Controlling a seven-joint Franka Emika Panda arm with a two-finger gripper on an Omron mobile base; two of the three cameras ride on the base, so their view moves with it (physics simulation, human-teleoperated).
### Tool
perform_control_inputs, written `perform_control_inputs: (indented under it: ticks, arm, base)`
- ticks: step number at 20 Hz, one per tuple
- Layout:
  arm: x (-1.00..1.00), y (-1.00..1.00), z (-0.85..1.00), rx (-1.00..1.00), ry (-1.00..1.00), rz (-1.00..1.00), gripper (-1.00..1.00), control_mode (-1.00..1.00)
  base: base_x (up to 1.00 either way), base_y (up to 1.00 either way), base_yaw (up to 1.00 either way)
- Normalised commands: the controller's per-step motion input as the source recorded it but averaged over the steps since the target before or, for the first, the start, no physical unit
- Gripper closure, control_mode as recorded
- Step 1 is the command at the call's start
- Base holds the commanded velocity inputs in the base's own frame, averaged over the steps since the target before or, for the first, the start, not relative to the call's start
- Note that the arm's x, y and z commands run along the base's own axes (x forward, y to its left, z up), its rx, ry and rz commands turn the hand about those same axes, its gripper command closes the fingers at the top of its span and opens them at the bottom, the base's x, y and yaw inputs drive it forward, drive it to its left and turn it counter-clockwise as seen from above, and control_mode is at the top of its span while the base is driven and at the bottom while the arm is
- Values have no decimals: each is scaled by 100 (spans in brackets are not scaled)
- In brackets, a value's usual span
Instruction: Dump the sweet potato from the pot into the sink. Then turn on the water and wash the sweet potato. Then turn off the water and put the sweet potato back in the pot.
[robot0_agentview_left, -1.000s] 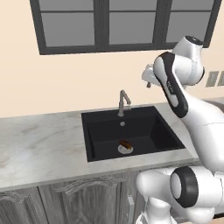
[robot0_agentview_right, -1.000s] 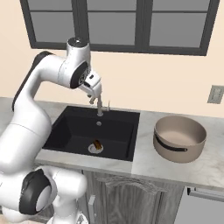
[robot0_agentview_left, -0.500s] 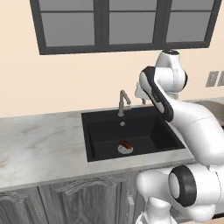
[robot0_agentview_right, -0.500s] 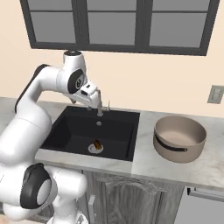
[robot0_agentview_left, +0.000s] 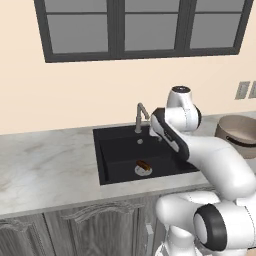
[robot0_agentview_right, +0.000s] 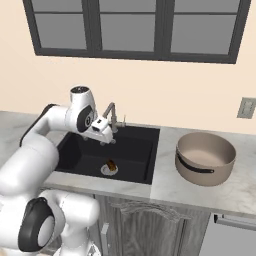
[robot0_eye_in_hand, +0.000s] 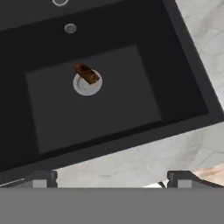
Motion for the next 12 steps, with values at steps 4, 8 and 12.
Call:
perform_control_inputs:
  ticks: [4, 8, 12]
  arm:
    - [1, 17, -61, -5, 0, 14, -100, -100]
    - [10, 15, -45, -2, 0, 18, -100, -100]
    - [37, 9, -39, 0, 0, 19, -100, -100]
  base:
    - [0, 0, 0]
    - [0, 0, 0]
    - [0, 0, 0]
